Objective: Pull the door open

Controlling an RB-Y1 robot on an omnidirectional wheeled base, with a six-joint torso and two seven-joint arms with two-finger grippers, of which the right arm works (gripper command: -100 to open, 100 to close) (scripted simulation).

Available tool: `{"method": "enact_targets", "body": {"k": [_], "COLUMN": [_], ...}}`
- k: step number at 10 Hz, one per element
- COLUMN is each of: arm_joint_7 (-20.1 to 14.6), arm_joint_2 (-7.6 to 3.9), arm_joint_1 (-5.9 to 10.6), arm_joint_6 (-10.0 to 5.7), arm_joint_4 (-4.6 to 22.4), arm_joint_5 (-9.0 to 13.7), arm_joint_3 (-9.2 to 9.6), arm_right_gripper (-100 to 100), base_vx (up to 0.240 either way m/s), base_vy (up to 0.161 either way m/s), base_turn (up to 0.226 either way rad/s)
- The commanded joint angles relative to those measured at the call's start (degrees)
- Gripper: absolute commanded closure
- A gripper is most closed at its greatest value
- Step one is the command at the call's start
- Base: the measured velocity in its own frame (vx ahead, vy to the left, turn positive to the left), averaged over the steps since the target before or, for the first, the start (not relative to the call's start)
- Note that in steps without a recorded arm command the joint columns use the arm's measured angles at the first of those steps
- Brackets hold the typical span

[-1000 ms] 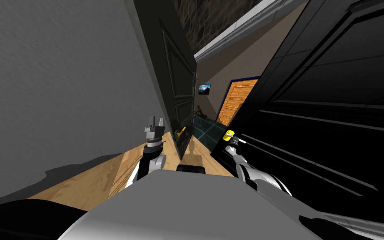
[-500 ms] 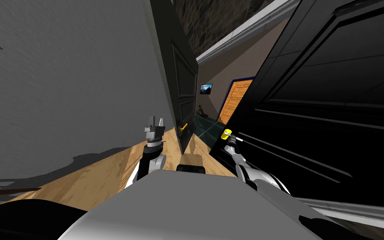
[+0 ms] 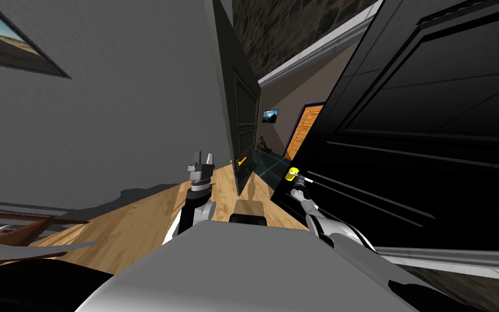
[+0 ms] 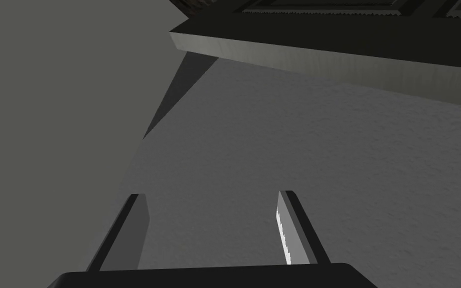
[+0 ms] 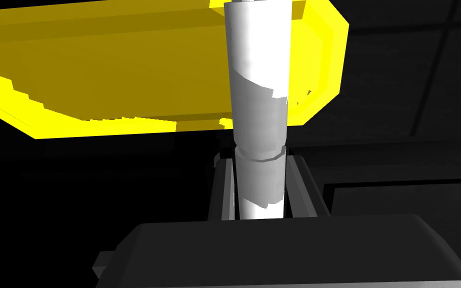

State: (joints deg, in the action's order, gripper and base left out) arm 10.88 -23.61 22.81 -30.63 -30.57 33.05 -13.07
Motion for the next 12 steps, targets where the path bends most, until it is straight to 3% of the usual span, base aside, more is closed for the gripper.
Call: {"method": "enact_targets", "body": {"k": [1, 5, 6, 12], "arm_joint_7": [-1.39, -3.42, -3.00, -6.45], "arm_joint_2": [0.03, -0.03, 0.10, -0.27], "arm_joint_1": [0.05, 0.11, 0.29, -0.44], "arm_joint_6": [0.08, 0.16, 0.19, 0.62], "arm_joint_4": [-0.14, -0.36, -0.22, -1.68], "arm_joint_5": [-0.82, -1.98, -1.77, -3.63], "arm_joint_3": [1.43, 3.48, 3.11, 6.47], "arm_right_gripper": [100, 100, 100, 100], "base_vx": [-0.244, -0.214, -0.101, -0.197], "base_vy": [-0.004, -0.026, -0.016, -0.021], "base_turn": [0.098, 0.073, 0.043, 0.101]}}
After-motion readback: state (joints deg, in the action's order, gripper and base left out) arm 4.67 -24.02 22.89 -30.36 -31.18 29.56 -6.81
